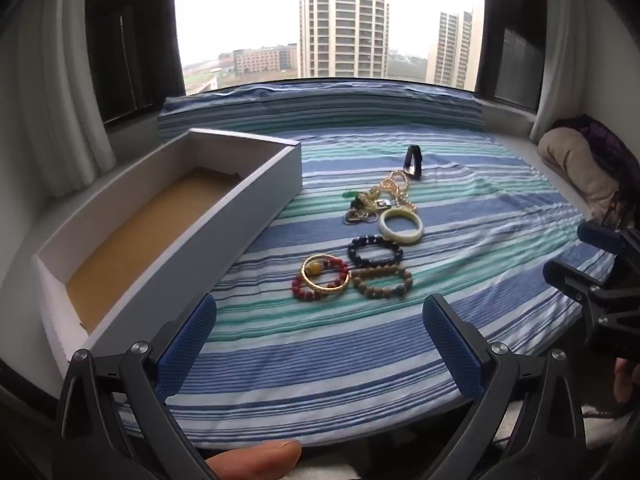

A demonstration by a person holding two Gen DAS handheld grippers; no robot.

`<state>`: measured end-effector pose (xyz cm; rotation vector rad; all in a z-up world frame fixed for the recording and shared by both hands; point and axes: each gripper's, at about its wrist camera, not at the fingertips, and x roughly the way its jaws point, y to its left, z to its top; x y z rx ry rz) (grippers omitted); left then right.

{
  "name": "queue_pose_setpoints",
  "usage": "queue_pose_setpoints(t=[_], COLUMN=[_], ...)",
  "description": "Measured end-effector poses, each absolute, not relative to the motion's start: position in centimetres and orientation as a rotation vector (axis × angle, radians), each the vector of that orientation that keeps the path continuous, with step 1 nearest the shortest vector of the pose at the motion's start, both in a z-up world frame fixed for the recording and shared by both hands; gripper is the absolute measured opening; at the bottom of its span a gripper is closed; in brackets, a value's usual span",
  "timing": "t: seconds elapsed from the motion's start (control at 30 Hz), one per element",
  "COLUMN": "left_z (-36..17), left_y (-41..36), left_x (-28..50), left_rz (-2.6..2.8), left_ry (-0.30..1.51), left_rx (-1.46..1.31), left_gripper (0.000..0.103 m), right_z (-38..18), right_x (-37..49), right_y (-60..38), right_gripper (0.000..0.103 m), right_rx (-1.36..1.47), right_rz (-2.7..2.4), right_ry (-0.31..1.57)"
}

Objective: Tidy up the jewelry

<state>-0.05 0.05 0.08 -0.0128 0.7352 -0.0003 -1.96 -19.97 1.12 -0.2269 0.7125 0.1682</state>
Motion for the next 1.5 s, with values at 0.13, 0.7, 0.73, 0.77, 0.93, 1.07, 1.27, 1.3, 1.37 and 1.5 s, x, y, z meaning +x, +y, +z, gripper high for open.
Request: queue_pose_setpoints(t=[0.13,0.7,0.73,0.77,0.93,1.07,1.27,1.3,1.37,1.5], left_z=[0.2,0.1,0.1,0.1,-0.3,-0.5,-0.8,-0.8,-0.8,-0.9], left_y=[0.0,-2.0,-1.9,-1.9,-1.4,-1.3,-1.4,-1.4,-1.5,-1.7], left_x=[0.0,0.1,0.1,0.1,0.4,0.6,0.8,0.8,0.8,1.0], left_rz=[-0.004,-0.055,-0.051,-0.043,-0.031,-0.029,-0.033,-0.033,-0.034,-0.037], left_ry=[0.744,0.74,0.74,0.74,0.757,0.77,0.773,0.774,0.776,0.782], left_rx=[-0.002,0.066,0.062,0.06,0.044,0.042,0.039,0.039,0.041,0.04], left_gripper=[0.103,0.103,0.103,0.103,0.103,0.103,0.103,0.103,0.103,0.103], right_z=[1.2,1.3,1.3,1.3,1.2,0.9,0.9,0.9,0.9,0.7], right_x=[-2.0,-1.9,-1.9,-2.0,-2.0,-1.8,-1.7,-1.5,-1.4,-1.3], right_y=[-19.9,-21.1,-21.1,-21.0,-20.9,-21.0,-21.1,-21.0,-21.0,-21.1], right_gripper=[0.088,0.088,0.088,0.088,0.088,0.088,0.088,0.088,0.088,0.088], right_rx=[-0.217,-0.178,-0.178,-0.18,-0.185,-0.177,-0.174,-0.173,-0.172,-0.168], right_rz=[0.174,0.16,0.159,0.157,0.159,0.159,0.159,0.159,0.159,0.159], right_ry=[0.713,0.728,0.727,0.724,0.722,0.732,0.736,0.738,0.741,0.748])
